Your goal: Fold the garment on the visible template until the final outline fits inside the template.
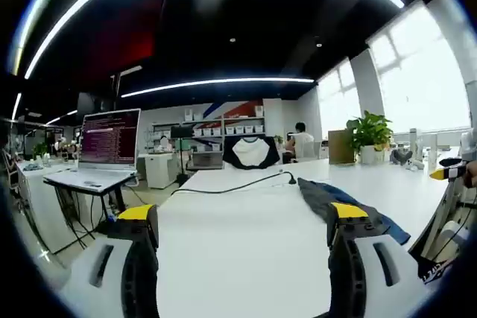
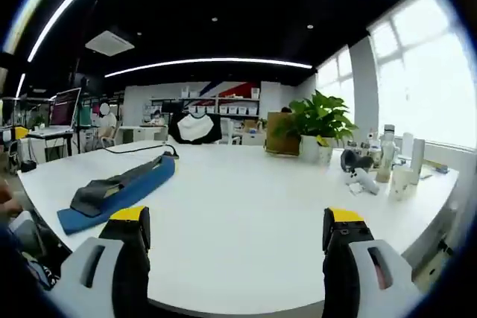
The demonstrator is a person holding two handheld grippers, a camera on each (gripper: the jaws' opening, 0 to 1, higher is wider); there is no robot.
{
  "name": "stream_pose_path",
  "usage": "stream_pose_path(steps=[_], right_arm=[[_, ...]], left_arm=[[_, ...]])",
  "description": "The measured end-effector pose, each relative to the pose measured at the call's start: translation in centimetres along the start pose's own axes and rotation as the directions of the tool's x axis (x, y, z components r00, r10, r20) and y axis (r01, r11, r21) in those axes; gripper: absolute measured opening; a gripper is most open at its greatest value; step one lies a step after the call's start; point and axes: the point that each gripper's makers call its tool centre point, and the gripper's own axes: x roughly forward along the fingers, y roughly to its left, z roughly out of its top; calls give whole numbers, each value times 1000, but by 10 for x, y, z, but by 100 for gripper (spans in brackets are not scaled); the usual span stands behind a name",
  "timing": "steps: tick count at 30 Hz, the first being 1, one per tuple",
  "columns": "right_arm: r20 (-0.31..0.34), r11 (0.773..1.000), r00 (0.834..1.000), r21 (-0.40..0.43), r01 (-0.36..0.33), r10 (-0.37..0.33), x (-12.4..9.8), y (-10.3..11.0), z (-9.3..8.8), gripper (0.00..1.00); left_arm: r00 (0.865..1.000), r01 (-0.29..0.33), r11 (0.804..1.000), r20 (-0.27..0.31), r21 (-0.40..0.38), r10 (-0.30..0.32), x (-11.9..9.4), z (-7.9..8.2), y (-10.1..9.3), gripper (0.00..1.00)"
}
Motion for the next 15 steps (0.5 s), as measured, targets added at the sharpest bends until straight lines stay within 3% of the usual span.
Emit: stream_pose_path(steps=[5, 15], right_arm=[[-8, 1000, 1000, -10, 21, -21, 1, -4, -3, 99], [-14, 1000, 1000, -18, -4, 4, 0, 3, -4, 99]], left_arm=[[1000, 3, 1000, 5, -2, -3, -2, 1, 0, 99], [1000, -3, 1000, 4, -3, 3, -5, 1, 1, 99]])
